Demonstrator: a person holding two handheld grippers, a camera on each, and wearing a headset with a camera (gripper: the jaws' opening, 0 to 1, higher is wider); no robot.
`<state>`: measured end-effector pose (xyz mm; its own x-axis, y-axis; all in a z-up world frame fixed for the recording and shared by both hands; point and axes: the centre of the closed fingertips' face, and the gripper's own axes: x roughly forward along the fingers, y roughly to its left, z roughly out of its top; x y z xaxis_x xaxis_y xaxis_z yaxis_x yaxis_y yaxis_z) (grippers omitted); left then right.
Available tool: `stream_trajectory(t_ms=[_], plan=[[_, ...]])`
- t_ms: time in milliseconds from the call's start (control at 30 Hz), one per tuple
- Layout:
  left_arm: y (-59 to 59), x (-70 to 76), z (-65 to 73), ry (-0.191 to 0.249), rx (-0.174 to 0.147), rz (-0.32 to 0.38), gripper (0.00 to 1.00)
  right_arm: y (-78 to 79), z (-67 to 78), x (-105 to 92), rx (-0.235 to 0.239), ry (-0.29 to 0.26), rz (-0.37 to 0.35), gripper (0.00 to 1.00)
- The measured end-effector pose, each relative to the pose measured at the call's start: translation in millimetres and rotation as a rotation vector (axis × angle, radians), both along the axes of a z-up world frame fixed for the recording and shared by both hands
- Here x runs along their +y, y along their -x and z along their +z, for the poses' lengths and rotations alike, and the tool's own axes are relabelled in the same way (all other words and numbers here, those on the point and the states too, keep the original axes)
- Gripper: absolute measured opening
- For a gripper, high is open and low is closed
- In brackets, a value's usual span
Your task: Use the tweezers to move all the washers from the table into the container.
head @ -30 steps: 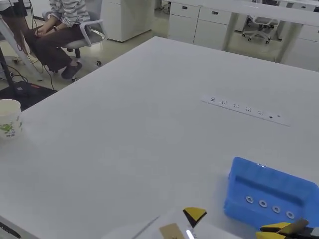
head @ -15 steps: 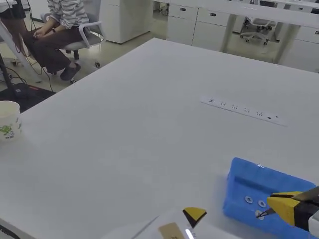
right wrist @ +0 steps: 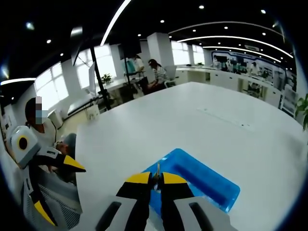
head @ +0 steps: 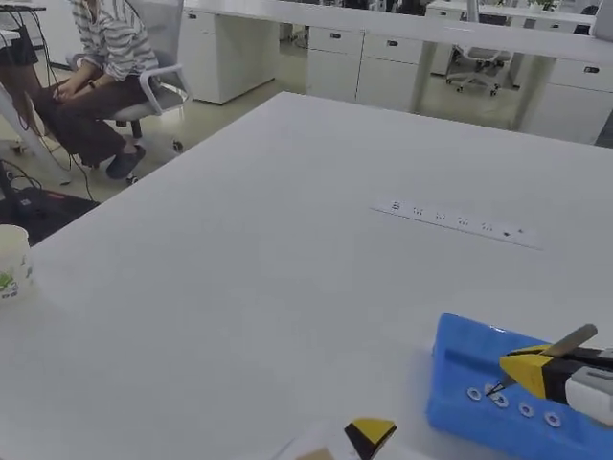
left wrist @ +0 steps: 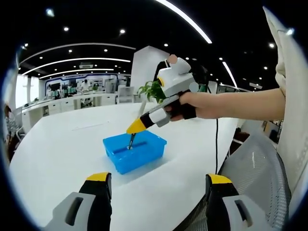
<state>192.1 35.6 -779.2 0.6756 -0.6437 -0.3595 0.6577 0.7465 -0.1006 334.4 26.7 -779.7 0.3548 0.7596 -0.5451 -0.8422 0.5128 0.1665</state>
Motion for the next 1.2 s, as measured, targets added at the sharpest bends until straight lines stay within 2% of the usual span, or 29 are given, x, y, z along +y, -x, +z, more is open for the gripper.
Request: stream_trajectory(t_ms=[267, 400, 567, 1200], plan=[[-1.6, 1.7, 0.6, 0.001, -0.004, 0.011, 0.81, -19.3, -7.8, 7.4, 0.104, -0.057, -0.037, 0.03], [-1.9, 2.2, 0.6, 0.002, -0.003, 0.014, 0.81, -28.6, -16.5, 7.7, 0.135, -0.027, -0.054, 0.03], [-1.4, 1.2, 0.5, 0.002, -0.003, 0.007, 0.81, -31.9, -29.1, 12.6, 0.173, 0.010, -0.043, 0.03], [0.0, 1.6, 1.4, 0.014, 0.001, 0.010, 0.81, -26.6, -50.4, 24.3, 0.189, 0.106, 0.014, 0.03]])
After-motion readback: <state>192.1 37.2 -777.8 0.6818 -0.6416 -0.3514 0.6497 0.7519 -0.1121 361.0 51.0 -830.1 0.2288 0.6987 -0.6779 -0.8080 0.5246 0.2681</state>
